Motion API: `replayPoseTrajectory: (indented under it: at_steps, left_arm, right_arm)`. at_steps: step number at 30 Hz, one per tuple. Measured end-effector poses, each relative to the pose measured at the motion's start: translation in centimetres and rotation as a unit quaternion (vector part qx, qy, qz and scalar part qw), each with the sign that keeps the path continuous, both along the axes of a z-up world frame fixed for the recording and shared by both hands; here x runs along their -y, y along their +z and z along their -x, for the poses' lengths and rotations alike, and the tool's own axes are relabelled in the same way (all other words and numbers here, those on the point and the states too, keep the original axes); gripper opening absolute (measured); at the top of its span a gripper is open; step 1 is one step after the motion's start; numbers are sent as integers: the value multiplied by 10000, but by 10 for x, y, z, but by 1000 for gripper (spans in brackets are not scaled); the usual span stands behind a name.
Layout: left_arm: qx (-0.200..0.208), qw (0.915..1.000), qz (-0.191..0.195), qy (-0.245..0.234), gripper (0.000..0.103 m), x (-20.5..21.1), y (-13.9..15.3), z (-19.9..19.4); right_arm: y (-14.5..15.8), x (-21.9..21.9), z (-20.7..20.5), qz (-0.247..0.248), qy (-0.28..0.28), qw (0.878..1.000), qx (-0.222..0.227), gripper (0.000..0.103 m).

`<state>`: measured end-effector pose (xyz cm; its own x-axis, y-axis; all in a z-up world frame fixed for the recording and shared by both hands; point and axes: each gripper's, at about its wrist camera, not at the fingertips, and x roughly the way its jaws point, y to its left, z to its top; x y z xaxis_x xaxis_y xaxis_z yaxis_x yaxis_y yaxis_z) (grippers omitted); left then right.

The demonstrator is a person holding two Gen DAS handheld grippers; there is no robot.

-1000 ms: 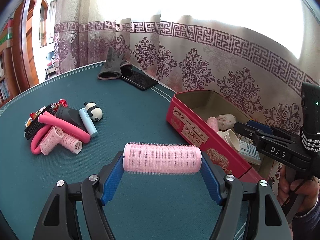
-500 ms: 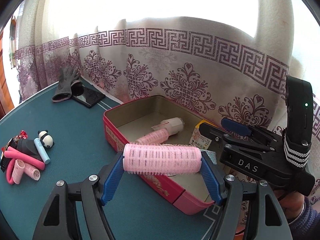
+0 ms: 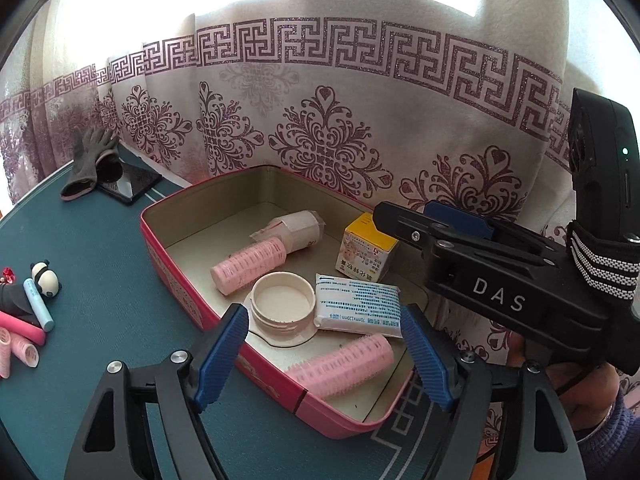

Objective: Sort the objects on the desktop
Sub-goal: 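Lower the pink roller into the tin and open the left tool, then withdraw both tools from the tin toward the pile of items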

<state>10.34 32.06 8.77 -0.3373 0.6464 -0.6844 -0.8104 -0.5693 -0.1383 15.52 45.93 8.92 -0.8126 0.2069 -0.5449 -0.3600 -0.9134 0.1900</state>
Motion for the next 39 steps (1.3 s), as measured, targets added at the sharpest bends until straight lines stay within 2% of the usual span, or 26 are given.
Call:
replayPoseTrajectory:
  at_steps: [2,7,8,9,10,12,13,24,39]
  left_arm:
    - [-43,10000,34,64,87,2,1,0]
    - [19,9997,28,246,87,12,3,6]
    - [28,9995,39,309,90,15,2,8]
    - [13,9992,57,395,101,18,2,10]
    - [-32,9987,38,498,103,22,2,11]
    - [-71,9980,2,621,103,30,3,14]
    - [-63,9978,-14,659,103,33,3,15]
    - [-23,9928,-45,1198,103,76,0,33]
    - [166,9777,-153,2089,103,152,-13,65]
  right_arm:
    - [-1,1,1,-4,17,10000,13,62]
    - [-2,5,3,-15,67,10000,61,62]
    - [-3,6,3,-9,80,9999,74,62]
    - [-3,7,4,1,95,9999,84,64]
    - [-4,9,5,5,109,9999,95,66]
    - [-4,12,6,-1,126,9999,105,73]
    - [-4,13,5,-15,137,9998,105,74]
    - [-5,39,15,-75,334,9992,183,76]
    - [-2,93,44,-123,835,9961,252,78]
